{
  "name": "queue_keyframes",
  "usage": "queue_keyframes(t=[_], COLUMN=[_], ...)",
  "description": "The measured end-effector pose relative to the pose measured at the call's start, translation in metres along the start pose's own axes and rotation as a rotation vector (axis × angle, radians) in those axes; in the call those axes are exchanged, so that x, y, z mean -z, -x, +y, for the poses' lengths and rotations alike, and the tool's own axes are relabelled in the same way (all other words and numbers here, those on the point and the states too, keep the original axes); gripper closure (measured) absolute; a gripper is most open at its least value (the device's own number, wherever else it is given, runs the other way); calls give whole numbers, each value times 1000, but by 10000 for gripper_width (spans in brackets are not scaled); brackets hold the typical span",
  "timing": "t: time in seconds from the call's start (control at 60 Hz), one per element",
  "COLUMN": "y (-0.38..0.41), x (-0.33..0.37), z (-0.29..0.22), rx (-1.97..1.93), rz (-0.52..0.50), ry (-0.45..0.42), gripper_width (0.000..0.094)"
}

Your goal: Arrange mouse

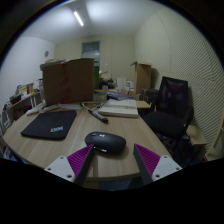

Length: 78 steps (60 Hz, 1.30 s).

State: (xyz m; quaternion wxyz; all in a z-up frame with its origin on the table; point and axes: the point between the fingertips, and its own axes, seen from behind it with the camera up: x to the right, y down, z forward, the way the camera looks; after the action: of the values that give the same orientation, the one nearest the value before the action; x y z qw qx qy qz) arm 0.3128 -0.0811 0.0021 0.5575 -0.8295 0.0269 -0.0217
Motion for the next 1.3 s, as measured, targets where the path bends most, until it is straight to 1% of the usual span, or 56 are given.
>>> queue_keyframes(t=[0.15,0.333,0.383,0.4,0.45,0.467,0.483,0.5,0.6,0.65,0.667,0.7,0.85,0.9,0.95,1.017,1.15,1.183,1.233,1.283,1.3], y=[0,-1,-2,-2,1,1,0,-1,-3,-4,-4,-4,-6,0,10,38,124,152,185,218,232], x=[-21,-46,-50,-51,-55,-56,-56,-56,-56,-55,-55,-54,-44,-35,-22,-4,12,8,-5,-21,-30], z=[-9,-19,-21,-21,-22,-22,-22,-22,-22,-22,-23,-22,-22,-35,-58,-103,-184,-194,-205,-201,-193], rx=[3,-6,-9,-10,-15,-19,-20,-24,-28,-42,-46,-54,-101,-101,-90,-82,-36,-25,-18,-14,-13], rz=[-16,1,11,14,18,23,38,49,105,124,129,137,198,201,200,179,80,54,5,-43,-55], ry=[3,-2,-2,-2,-4,-5,-9,-12,-34,-36,-39,-38,0,-23,-68,-144,-269,-284,-275,-246,-237], gripper_width=[118,121,145,112,298,336,395,412,467,486,510,525,544,541,554,555,556,557,558,558,558])
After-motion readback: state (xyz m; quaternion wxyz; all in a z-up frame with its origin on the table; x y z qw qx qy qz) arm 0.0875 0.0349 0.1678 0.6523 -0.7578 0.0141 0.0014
